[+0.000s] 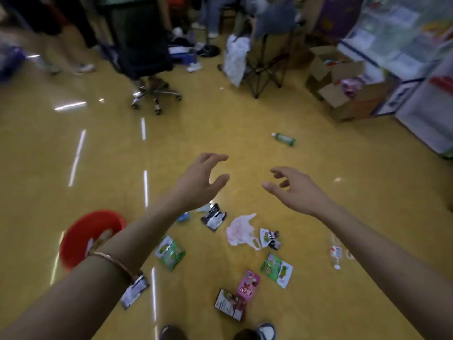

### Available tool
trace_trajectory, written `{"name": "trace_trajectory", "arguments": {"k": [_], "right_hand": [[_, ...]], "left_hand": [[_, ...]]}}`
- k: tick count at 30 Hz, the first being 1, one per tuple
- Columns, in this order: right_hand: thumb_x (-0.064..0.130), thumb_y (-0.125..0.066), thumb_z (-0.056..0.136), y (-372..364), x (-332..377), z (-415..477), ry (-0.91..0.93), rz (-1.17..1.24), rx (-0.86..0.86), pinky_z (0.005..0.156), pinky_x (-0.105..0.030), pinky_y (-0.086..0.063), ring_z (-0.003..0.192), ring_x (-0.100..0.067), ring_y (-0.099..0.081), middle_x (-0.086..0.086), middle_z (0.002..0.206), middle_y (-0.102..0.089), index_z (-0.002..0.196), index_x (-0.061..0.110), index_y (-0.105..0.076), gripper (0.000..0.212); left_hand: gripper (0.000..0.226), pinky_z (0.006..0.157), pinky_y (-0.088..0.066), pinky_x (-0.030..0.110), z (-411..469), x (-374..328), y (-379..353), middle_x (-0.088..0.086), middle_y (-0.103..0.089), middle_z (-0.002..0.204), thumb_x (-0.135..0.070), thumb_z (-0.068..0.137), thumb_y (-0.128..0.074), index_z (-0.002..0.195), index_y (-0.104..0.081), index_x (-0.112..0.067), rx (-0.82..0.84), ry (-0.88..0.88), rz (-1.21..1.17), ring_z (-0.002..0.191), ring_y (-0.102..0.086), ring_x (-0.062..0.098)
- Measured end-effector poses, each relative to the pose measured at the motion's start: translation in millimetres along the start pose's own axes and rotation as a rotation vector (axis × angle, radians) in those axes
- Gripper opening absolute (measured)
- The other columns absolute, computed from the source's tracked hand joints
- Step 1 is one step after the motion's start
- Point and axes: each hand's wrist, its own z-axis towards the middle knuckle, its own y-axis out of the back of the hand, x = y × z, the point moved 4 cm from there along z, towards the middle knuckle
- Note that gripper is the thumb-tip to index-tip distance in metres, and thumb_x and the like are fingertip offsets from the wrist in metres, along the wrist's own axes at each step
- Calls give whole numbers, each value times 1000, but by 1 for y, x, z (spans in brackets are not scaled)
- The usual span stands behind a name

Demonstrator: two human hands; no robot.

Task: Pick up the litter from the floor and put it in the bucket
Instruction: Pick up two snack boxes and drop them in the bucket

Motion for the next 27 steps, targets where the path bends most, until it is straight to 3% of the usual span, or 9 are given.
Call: {"name": "trace_trajectory", "arguments": {"k": [6, 12, 17, 27], "right_hand": [[57, -50, 87, -43, 37, 12, 207, -44, 223, 85, -28, -47, 104, -14, -57, 1, 135, -48, 140, 22, -41, 64], [60, -50, 86, -77, 78, -3, 342, -164, 335, 81, -26, -44, 101, -11, -55, 4, 135, -47, 140, 25, -40, 64], [58, -50, 86, -102, 88, -29, 418, -240, 389, 80, -24, -42, 102, -9, -54, 4, 135, -47, 140, 25, -39, 65], [53, -55, 87, -113, 103, -19, 504, -161, 427, 82, -24, -45, 104, -8, -53, 5, 130, -51, 140, 26, -39, 61]], "left_hand": [[48, 94, -29, 19, -75, 27, 18, 2, -37, 142, -31, 93, -52, 139, -40, -23, -91, 249, 23, 126, -42, 17], [51, 95, -30, 20, -159, 54, 36, 0, -34, 144, -35, 94, -51, 142, -37, -26, -224, 406, 24, 126, -42, 16], [51, 96, -29, 19, -202, 69, 11, -1, -37, 141, -38, 92, -52, 140, -38, -27, -284, 440, -21, 125, -42, 15], [48, 94, -29, 18, -219, 61, -9, -2, -40, 135, -36, 93, -53, 138, -41, -25, -406, 502, -72, 119, -41, 8]]}}
